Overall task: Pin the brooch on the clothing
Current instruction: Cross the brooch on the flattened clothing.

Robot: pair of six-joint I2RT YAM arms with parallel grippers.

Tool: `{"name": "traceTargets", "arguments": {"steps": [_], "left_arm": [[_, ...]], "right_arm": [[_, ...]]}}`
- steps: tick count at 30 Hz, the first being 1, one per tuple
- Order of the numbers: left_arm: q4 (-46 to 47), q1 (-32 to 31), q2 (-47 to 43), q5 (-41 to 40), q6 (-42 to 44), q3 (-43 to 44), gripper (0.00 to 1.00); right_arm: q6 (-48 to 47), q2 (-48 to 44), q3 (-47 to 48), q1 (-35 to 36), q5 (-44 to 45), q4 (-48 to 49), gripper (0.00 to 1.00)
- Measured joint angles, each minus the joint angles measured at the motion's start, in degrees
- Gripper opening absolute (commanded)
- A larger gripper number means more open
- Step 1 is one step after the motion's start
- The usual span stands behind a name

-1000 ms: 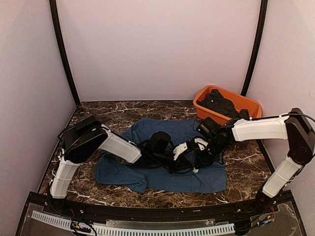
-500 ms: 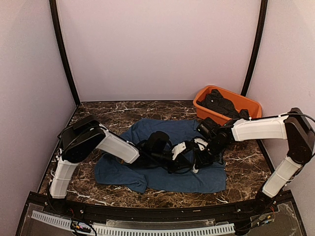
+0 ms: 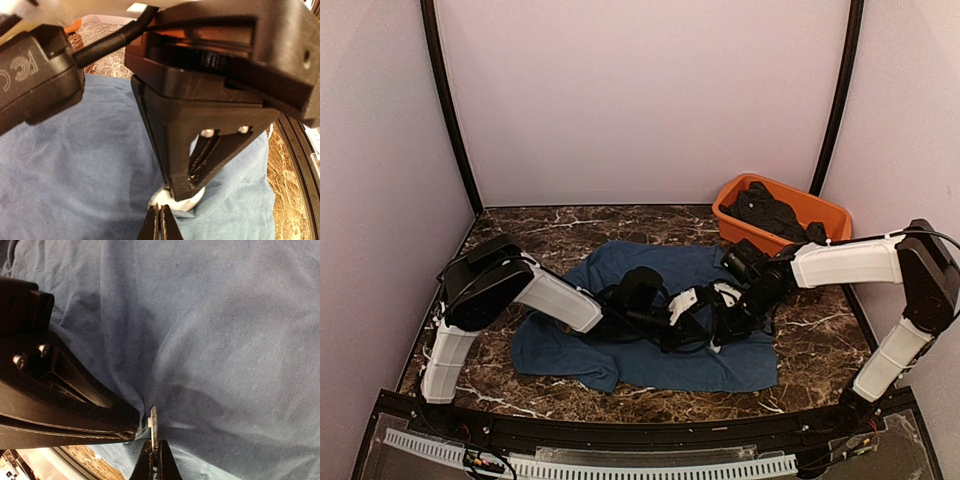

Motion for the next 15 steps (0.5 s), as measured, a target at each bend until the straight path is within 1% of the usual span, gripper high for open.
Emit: {"name": "traceTargets", "arguments": {"steps": [13,15], "left_arm": [[0.02,-0.02,-1.18,-0.11,0.02,-0.33,0.01],[0.0,-0.02,-1.64,-0.24,0.02,-0.35,0.05]], "right_arm": [[-0.9,-3.23,-1.81,-0.09,-2.16,0.96,0.0],[-0.85,-4.04,-1.95,-0.52,-2.56,0.94,0.0]]}}
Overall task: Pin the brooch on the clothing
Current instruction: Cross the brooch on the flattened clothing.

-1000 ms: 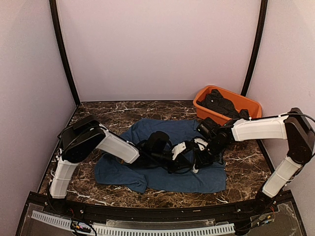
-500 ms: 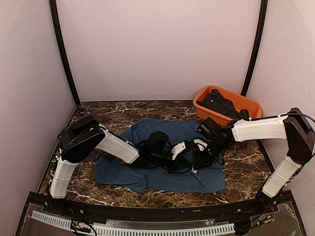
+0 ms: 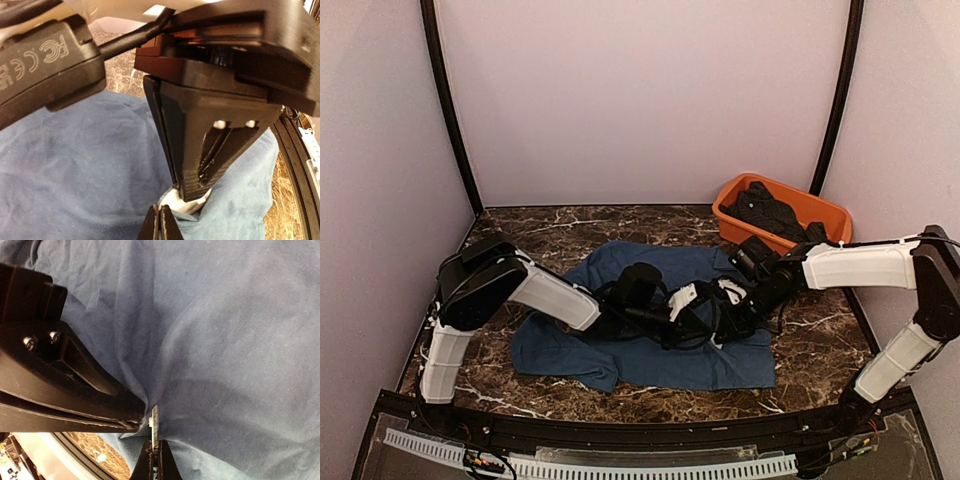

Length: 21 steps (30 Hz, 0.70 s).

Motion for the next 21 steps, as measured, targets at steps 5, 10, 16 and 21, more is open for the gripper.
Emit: {"name": "traceTargets", "arguments": {"steps": [5,10,16,21], "left_arm": [[1.86,0.39,-0.37,-3.26,-0.26,-0.2,0.21],[3.39,1.44,-2.36,-5.66,-0.66,-1.77,0.29],[4.76,1.62,-6.05,-6.93,-0.87,-3.26,0.51],[4.55,1.62,-7.06,-6.43,-0.17,-3.28,0.6]], "right_arm": [[0.48,-0.57,-1.16,-1.95,-2.97,-0.9,0.0],[1.22,-0.57,-3.08,-4.17,-5.35,-2.71,0.0],[1.46,-0.57,-3.63,-5.62,-8.35,-2.69,0.0],[1.57,-0.57,-3.74,-5.64,-10.73,-2.56,0.0]]}}
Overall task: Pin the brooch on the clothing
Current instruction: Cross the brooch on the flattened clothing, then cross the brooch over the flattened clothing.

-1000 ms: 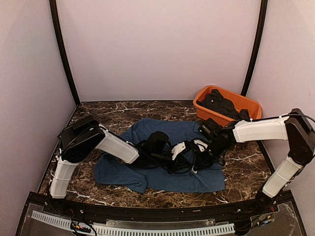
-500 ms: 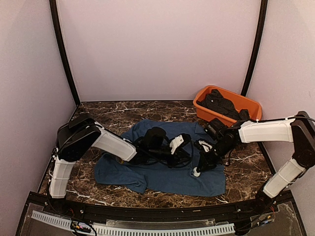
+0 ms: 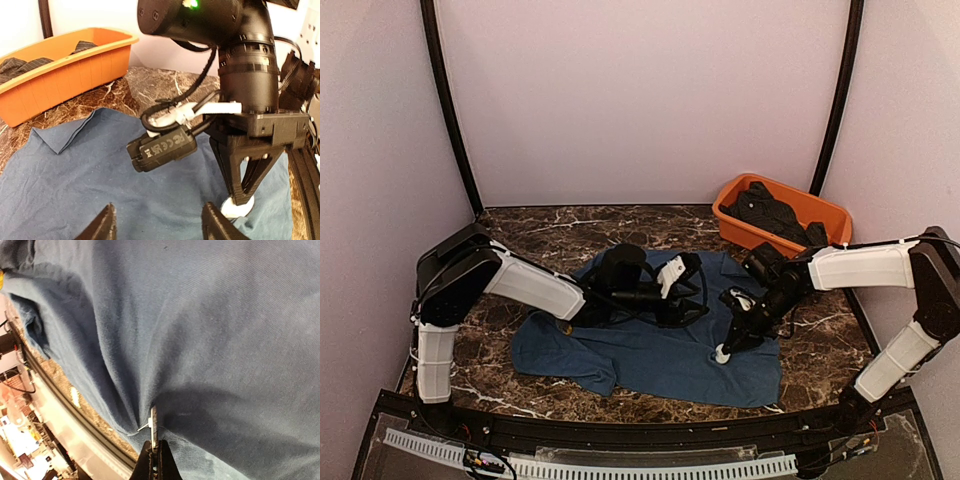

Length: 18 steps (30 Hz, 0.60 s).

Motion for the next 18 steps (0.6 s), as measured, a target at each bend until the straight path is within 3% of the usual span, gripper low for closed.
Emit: {"name": "traceTargets", "arguments": {"steps": [12,18], "left_arm": [[-8.41,-0.31,0.0,7.61,5.44,0.09,0.83],[-13.88,-1.11,0.0,11.04,8.68,1.66,0.85]], "right_arm": [[0.81,-1.44,-0.17,-0.04,-5.97,0.24,0.0],[0.92,-1.7,0.31,-0.2,-6.19,-0.02,0.0]]}}
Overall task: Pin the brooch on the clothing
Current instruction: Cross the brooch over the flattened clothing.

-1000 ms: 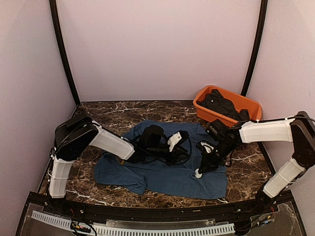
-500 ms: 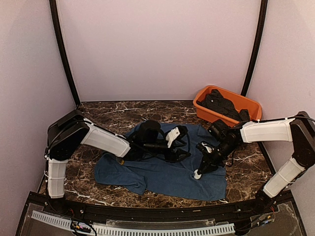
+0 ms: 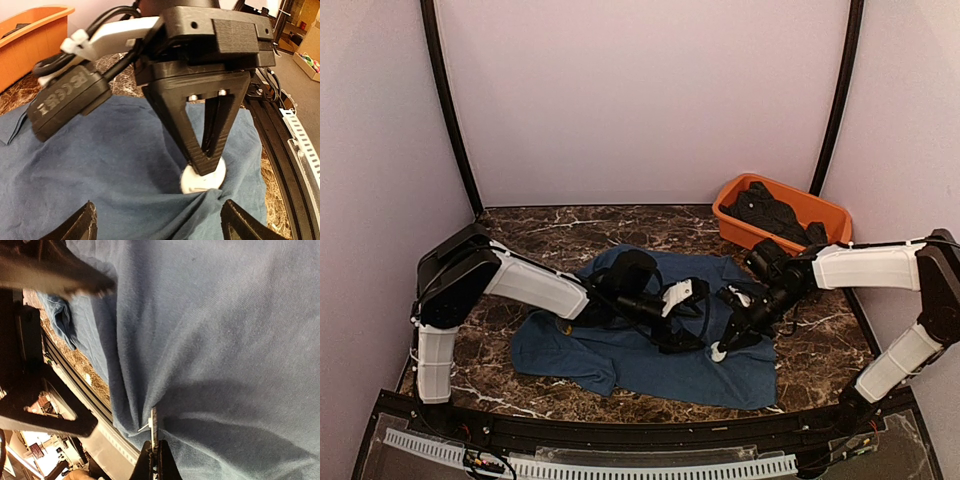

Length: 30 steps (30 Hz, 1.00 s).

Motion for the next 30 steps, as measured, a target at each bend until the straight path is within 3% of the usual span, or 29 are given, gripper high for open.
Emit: {"name": "traceTargets", "arguments": {"steps": [17,30], "left_arm": [[-12.11,-0.68,0.39,3.96,3.5,5.57,0.85],[-16.35,-1.16,2.51,3.21,3.87,8.79,0.58]], "right_arm": [[0.33,-0.04,2.05,0.0,0.22,-1.38,0.0],[0.35,-0.46,2.34,0.0,0.28,-1.73,0.0]]}}
